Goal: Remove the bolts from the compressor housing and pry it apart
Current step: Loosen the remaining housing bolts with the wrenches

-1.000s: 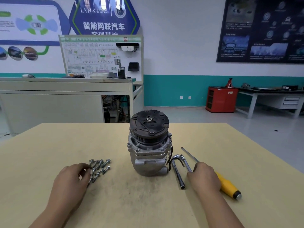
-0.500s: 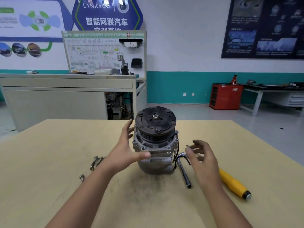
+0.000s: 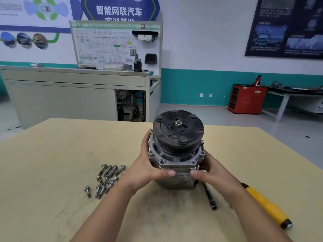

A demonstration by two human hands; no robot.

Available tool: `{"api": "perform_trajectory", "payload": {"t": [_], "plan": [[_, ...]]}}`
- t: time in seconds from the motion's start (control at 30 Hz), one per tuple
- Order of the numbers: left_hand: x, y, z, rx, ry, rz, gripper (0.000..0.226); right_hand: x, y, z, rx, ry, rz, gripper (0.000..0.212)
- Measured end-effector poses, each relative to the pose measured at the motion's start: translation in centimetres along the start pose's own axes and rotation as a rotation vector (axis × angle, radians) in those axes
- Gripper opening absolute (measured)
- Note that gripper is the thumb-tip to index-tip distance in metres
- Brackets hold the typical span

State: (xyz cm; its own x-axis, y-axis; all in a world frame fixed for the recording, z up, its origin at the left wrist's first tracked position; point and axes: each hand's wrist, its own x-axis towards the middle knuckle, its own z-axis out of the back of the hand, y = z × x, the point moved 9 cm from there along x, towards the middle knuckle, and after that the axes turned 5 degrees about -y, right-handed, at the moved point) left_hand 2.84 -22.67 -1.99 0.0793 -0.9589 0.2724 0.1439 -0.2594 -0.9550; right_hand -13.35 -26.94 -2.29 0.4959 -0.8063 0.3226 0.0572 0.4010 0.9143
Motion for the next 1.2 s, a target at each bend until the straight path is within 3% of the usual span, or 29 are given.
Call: {"api": "perform_trajectory", "payload": {"t": [0.4,0.8,1.13,1.2], "plan": [[-0.9,-0.6,2.1,0.081,-0.074,-0.016,0.130,-0.6,2.0,-0.7,0.048,-0.166,0.102,0.088],[-1.5,-1.3,2.8,0.074,-0.125,-0.028,0.122,-0.8,2.7,-1.1,0.120,-0.206,0.138,0.078],[-1.1,-2.3,1.8,-0.098,-0.101,-0.012,0.083,-0.4,3.4,-0.4,0.029,-0.222,0.028,0.027],[-0.9,-1.8,1.5,-0.149,-0.122,0.013,0.075,-0.1,3.2,-0.5,0.017,-0.233,-0.014,0.028]]}}
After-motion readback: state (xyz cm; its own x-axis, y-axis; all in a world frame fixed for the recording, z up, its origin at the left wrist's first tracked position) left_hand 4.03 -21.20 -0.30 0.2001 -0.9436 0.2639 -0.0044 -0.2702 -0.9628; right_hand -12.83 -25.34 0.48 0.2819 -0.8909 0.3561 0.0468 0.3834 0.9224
